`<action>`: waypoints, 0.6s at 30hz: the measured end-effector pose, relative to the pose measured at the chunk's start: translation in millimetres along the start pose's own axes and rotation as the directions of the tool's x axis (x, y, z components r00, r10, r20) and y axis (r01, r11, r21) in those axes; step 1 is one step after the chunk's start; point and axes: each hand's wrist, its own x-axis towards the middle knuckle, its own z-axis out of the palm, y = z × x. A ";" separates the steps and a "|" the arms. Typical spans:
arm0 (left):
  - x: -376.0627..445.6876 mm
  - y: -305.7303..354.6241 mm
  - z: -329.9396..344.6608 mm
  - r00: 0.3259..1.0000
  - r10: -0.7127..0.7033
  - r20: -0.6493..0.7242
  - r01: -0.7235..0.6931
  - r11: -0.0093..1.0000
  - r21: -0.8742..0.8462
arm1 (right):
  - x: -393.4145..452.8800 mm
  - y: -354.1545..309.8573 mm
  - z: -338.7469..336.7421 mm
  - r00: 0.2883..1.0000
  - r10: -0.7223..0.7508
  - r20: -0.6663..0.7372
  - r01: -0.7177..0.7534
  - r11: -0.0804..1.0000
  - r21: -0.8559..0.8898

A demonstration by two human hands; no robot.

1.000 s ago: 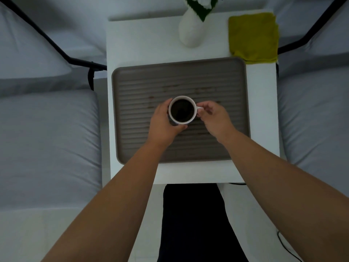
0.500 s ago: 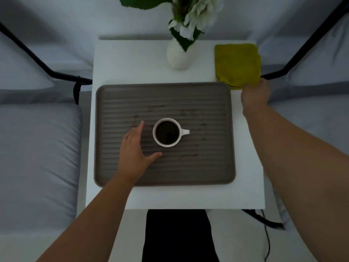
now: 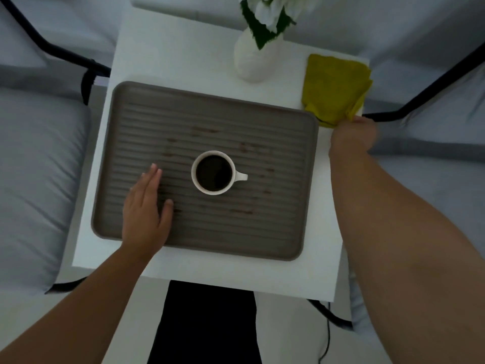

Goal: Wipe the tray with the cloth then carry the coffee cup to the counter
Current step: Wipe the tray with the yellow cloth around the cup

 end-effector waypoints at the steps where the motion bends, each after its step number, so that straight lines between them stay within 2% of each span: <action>1: -2.0 0.8 1.5 1.000 -0.005 0.007 0.005 1.000 0.001 | -4.5 -4.0 2.5 1.000 -0.003 0.025 0.002 0.999 0.038; 5: -10.2 -0.5 5.0 1.000 -0.013 0.024 0.013 1.000 -0.009 | -14.5 -21.9 8.9 0.988 -0.104 -0.116 0.130 0.960 0.249; 7: -16.2 -1.4 5.8 0.998 -0.036 0.042 0.036 0.999 -0.004 | -18.6 -31.5 9.2 0.955 -0.251 -0.158 0.287 0.916 0.280; 12: -30.2 -7.4 3.1 0.992 -0.063 0.108 0.057 0.997 0.053 | -54.9 -52.5 -10.6 0.774 -0.607 -0.179 0.633 0.750 0.193; 15: -38.8 -11.4 0.7 0.985 -0.068 0.159 0.053 0.994 0.097 | -88.0 -48.7 -25.4 0.653 -0.757 -0.039 0.757 0.651 0.049; 18: -46.0 -13.7 -3.0 0.978 -0.102 0.181 0.078 0.988 0.136 | -112.9 -26.2 -27.0 0.594 -0.773 0.223 0.802 0.592 -0.084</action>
